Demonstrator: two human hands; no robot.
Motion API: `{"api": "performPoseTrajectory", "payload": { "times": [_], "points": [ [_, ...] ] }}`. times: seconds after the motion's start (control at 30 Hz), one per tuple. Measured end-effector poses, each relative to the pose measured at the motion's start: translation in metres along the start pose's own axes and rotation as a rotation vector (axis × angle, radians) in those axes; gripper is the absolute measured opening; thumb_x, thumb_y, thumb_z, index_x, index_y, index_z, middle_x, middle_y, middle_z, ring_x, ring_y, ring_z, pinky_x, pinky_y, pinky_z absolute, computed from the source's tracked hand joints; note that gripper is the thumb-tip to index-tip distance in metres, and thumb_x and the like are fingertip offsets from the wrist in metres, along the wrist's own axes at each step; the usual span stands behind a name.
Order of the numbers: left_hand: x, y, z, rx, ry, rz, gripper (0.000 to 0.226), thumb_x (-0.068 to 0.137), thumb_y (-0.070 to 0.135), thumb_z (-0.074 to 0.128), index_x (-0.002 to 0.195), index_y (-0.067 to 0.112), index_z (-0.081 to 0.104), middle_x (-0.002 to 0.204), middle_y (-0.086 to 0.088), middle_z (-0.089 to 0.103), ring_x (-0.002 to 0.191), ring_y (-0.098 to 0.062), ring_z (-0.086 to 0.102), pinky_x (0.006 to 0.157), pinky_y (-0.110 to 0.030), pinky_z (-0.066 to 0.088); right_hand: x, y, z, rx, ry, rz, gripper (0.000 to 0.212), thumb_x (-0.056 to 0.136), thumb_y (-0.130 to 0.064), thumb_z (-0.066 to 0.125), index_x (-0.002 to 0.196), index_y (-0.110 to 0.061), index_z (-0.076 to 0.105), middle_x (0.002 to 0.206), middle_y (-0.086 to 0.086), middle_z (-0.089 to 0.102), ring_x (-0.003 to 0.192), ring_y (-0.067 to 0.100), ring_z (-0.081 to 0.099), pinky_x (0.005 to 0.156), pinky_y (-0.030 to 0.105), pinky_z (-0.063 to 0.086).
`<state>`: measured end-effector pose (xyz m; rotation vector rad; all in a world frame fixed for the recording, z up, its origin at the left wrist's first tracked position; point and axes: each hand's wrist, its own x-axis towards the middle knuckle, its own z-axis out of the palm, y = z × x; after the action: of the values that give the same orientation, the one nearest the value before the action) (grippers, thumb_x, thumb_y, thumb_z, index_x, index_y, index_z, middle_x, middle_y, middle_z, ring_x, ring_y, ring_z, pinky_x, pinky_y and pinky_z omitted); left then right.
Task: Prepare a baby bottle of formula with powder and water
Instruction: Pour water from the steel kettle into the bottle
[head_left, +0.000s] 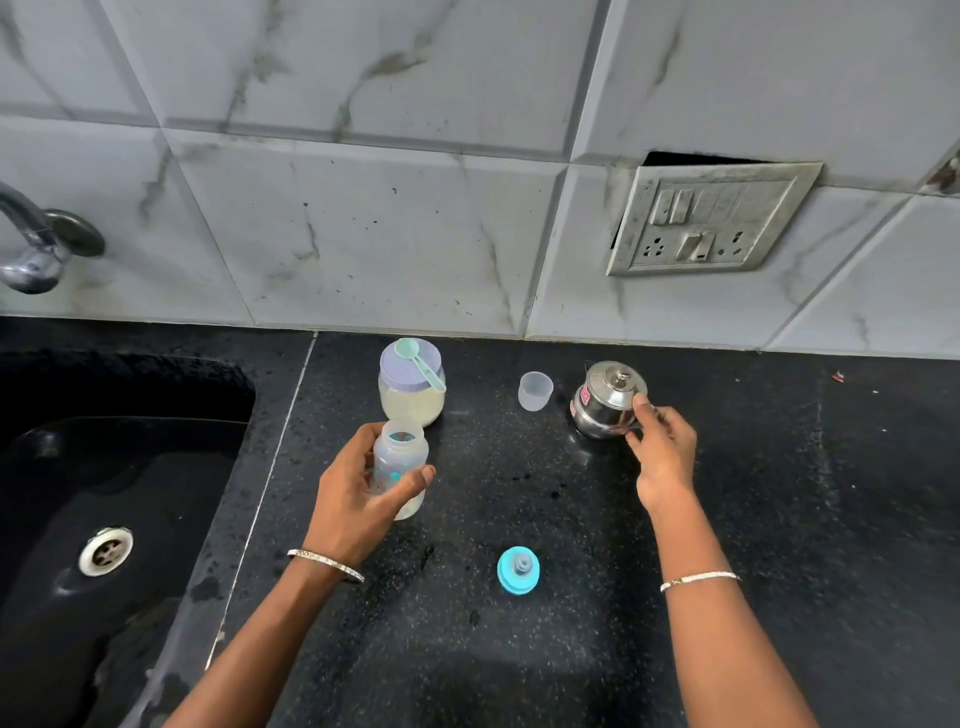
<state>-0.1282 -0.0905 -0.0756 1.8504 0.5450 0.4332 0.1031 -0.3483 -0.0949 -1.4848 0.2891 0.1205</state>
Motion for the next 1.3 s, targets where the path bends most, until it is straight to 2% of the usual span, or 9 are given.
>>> {"api": "performPoseTrajectory", "payload": {
  "times": [0.13, 0.27, 0.5, 0.57, 0.63, 0.73, 0.97, 1.17, 1.3],
  "points": [
    [-0.006, 0.003, -0.004, -0.001, -0.001, 0.003, 0.063, 0.064, 0.062, 0.072, 0.117, 0.028, 0.060, 0.110, 0.012, 0.069, 0.097, -0.009, 0.067, 0.080, -0.027, 0.055, -0.014, 0.002, -0.006, -0.024, 0.028, -0.014, 0.034, 0.092, -0.029, 0.077, 0.061, -0.024, 0.063, 0.084, 0.006, 0.064, 0.088, 0.017, 0.059, 0.108, 0.057, 0.047],
    [-0.013, 0.006, -0.006, -0.012, 0.005, 0.008, 0.062, 0.064, 0.062, 0.072, 0.115, 0.031, 0.060, 0.108, 0.013, 0.069, 0.096, -0.010, 0.067, 0.080, -0.027, 0.054, -0.044, -0.003, -0.013, -0.049, -0.008, -0.040, 0.041, 0.094, -0.027, 0.075, 0.054, -0.026, 0.063, 0.079, 0.004, 0.065, 0.085, 0.015, 0.060, 0.106, 0.058, 0.047],
    [-0.037, 0.017, -0.006, -0.032, -0.026, 0.024, 0.054, 0.064, 0.060, 0.074, 0.109, 0.034, 0.061, 0.099, 0.021, 0.069, 0.092, -0.002, 0.065, 0.074, -0.015, 0.053, -0.111, -0.028, -0.027, -0.081, -0.160, -0.132, 0.034, 0.095, -0.029, 0.073, 0.072, -0.010, 0.058, 0.081, 0.011, 0.054, 0.087, 0.023, 0.048, 0.103, 0.073, 0.040],
    [-0.044, 0.020, -0.006, -0.027, -0.029, 0.033, 0.048, 0.067, 0.052, 0.080, 0.107, 0.033, 0.061, 0.098, 0.021, 0.069, 0.090, -0.001, 0.065, 0.073, -0.012, 0.051, -0.130, -0.039, -0.030, -0.113, -0.215, -0.168, 0.035, 0.092, -0.034, 0.075, 0.071, -0.012, 0.058, 0.070, 0.004, 0.051, 0.083, 0.023, 0.045, 0.091, 0.065, 0.051],
    [-0.050, 0.022, -0.006, -0.012, -0.033, 0.045, 0.042, 0.074, 0.037, 0.087, 0.106, 0.033, 0.060, 0.098, 0.017, 0.071, 0.089, 0.000, 0.065, 0.074, -0.011, 0.050, -0.148, -0.051, -0.032, -0.150, -0.278, -0.210, 0.042, 0.086, -0.046, 0.078, 0.070, -0.013, 0.058, 0.065, -0.001, 0.052, 0.080, 0.023, 0.044, 0.081, 0.049, 0.047],
    [-0.058, 0.023, -0.007, 0.009, -0.052, 0.080, 0.041, 0.077, 0.029, 0.086, 0.108, 0.035, 0.059, 0.104, 0.016, 0.070, 0.094, -0.001, 0.065, 0.077, -0.010, 0.051, -0.167, -0.066, -0.030, -0.221, -0.339, -0.283, 0.047, 0.080, -0.059, 0.075, 0.077, -0.013, 0.065, 0.082, 0.024, 0.062, 0.084, 0.024, 0.054, 0.083, 0.046, 0.047],
    [-0.069, 0.030, -0.012, 0.005, -0.084, 0.129, 0.047, 0.076, 0.030, 0.086, 0.115, 0.029, 0.059, 0.109, 0.016, 0.067, 0.099, 0.001, 0.063, 0.081, -0.007, 0.048, -0.195, -0.102, -0.010, -0.411, -0.433, -0.381, 0.031, 0.095, -0.039, 0.071, 0.079, -0.012, 0.066, 0.075, 0.008, 0.067, 0.069, 0.009, 0.053, 0.069, 0.037, 0.041],
    [-0.070, 0.036, -0.018, 0.000, -0.108, 0.166, 0.047, 0.076, 0.029, 0.086, 0.112, 0.034, 0.057, 0.107, 0.019, 0.066, 0.099, 0.001, 0.062, 0.081, -0.010, 0.050, -0.213, -0.122, 0.014, -0.627, -0.458, -0.497, 0.037, 0.090, -0.050, 0.067, 0.080, -0.015, 0.067, 0.086, 0.012, 0.074, 0.086, 0.033, 0.069, 0.080, 0.053, 0.054],
    [-0.067, 0.038, -0.023, -0.011, -0.125, 0.190, 0.046, 0.076, 0.030, 0.086, 0.111, 0.035, 0.057, 0.106, 0.020, 0.066, 0.099, 0.000, 0.062, 0.082, -0.011, 0.051, -0.223, -0.135, 0.029, -0.706, -0.476, -0.569, 0.043, 0.081, -0.062, 0.063, 0.077, -0.019, 0.065, 0.081, 0.004, 0.075, 0.083, 0.032, 0.069, 0.082, 0.057, 0.056]
  ]
}}
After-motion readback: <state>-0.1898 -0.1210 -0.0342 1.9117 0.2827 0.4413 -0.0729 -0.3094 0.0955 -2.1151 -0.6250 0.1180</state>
